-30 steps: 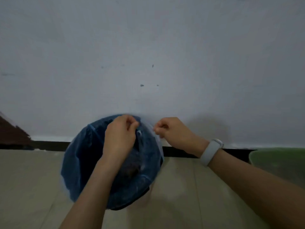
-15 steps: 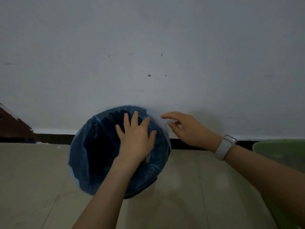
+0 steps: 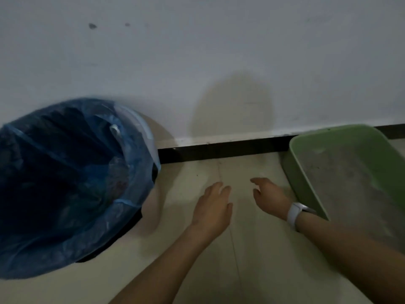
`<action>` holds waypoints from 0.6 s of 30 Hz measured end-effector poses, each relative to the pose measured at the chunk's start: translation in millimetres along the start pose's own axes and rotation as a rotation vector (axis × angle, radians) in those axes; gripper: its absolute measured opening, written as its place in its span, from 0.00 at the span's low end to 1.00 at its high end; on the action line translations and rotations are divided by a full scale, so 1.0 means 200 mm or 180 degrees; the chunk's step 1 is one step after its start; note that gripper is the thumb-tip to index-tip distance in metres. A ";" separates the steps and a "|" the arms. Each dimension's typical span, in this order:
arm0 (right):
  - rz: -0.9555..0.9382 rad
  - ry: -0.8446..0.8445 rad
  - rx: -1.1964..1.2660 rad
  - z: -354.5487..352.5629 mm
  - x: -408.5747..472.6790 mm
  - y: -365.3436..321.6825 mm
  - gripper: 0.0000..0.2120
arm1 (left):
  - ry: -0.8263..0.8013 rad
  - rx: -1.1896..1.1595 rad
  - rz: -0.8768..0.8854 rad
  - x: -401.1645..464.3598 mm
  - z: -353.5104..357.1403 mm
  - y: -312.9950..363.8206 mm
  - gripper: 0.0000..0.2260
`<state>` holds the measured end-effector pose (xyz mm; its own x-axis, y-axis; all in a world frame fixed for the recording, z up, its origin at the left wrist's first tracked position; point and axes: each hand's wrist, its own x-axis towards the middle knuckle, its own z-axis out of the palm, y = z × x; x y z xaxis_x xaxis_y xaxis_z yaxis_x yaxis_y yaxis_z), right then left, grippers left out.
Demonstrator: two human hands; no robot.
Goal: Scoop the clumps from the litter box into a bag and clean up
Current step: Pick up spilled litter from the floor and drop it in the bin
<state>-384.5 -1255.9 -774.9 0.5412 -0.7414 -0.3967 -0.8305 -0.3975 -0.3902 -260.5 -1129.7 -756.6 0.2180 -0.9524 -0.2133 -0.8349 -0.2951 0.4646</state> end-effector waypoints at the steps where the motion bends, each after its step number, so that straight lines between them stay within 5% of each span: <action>1: -0.0059 -0.0104 -0.0099 0.05 0.01 0.02 0.21 | -0.0074 0.0003 -0.0199 -0.01 0.06 -0.06 0.22; 7: -0.0820 -0.0458 -0.0380 0.29 0.12 -0.03 0.25 | 0.0042 0.0295 -0.1136 -0.07 0.30 -0.34 0.26; 18: -0.1400 -0.0681 -0.0820 0.46 0.40 -0.26 0.34 | 0.0260 0.0327 -0.1354 0.03 0.45 -0.53 0.36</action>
<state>-286.0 -1245.1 -864.0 0.8367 -0.3599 -0.4128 -0.5110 -0.7842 -0.3520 -215.3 -1097.3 -884.5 0.5887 -0.7521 -0.2963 -0.7074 -0.6567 0.2615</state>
